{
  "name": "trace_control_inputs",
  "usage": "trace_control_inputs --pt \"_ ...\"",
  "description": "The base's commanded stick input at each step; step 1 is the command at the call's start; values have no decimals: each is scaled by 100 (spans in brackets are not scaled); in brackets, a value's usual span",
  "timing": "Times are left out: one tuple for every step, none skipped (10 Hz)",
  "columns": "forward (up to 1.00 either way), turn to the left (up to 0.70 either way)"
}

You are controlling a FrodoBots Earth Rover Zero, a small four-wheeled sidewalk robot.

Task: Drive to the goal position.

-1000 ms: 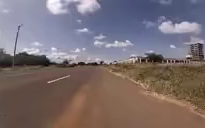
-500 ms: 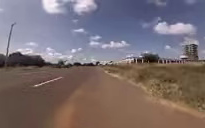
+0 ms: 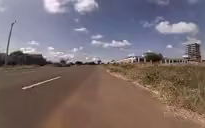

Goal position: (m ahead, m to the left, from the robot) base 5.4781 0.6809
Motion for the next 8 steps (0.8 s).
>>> trace_control_inputs --pt "100 3" --pt "100 3" --pt "100 3" --pt "100 3" --pt "100 3" --pt "100 3" --pt "100 3" --pt "100 3"
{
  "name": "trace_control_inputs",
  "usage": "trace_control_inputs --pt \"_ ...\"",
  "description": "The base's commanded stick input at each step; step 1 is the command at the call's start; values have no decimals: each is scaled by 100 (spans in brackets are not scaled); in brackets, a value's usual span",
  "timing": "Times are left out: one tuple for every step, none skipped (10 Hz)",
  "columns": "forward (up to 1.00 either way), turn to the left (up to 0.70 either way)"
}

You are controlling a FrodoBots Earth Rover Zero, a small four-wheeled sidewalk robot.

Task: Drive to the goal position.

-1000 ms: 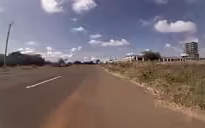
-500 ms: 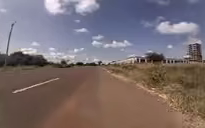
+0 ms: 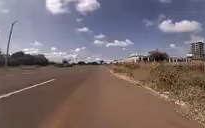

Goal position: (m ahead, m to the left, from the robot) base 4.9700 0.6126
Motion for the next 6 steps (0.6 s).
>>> trace_control_inputs --pt "100 3" --pt "100 3" --pt "100 3" --pt "100 3" --pt "100 3" --pt "100 3"
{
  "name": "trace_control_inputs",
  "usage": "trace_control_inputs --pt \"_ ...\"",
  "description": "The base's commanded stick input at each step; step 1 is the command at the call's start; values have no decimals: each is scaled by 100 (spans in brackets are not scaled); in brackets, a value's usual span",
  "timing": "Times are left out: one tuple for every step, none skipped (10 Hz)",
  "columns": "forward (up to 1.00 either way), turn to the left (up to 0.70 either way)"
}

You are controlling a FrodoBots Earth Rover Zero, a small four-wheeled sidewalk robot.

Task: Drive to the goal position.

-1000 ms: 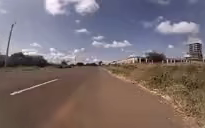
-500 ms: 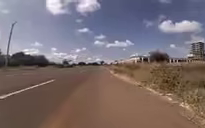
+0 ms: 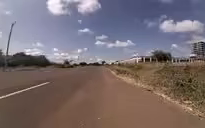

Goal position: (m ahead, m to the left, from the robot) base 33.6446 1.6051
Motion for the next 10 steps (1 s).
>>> trace_control_inputs --pt "100 3" --pt "100 3" --pt "100 3" --pt "100 3" --pt "100 3" --pt "100 3" --pt "100 3" --pt "100 3" --pt "100 3" --pt "100 3"
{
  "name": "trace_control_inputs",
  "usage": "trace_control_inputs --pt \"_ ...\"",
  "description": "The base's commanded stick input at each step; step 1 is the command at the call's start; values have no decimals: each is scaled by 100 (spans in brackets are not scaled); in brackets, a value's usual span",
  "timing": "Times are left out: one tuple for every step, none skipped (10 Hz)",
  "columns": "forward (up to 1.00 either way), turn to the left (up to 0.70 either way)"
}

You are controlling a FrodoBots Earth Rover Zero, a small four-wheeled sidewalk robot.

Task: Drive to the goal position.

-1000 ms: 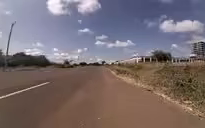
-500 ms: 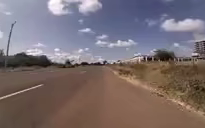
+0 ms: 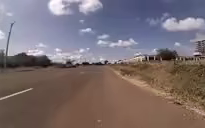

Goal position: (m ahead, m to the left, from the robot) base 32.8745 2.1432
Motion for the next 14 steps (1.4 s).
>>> trace_control_inputs --pt "100 3" --pt "100 3" --pt "100 3" --pt "100 3" --pt "100 3" --pt "100 3" --pt "100 3" --pt "100 -30" --pt "100 -37" --pt "100 -37" --pt "100 -37" --pt "100 -28" --pt "100 -9" --pt "100 3"
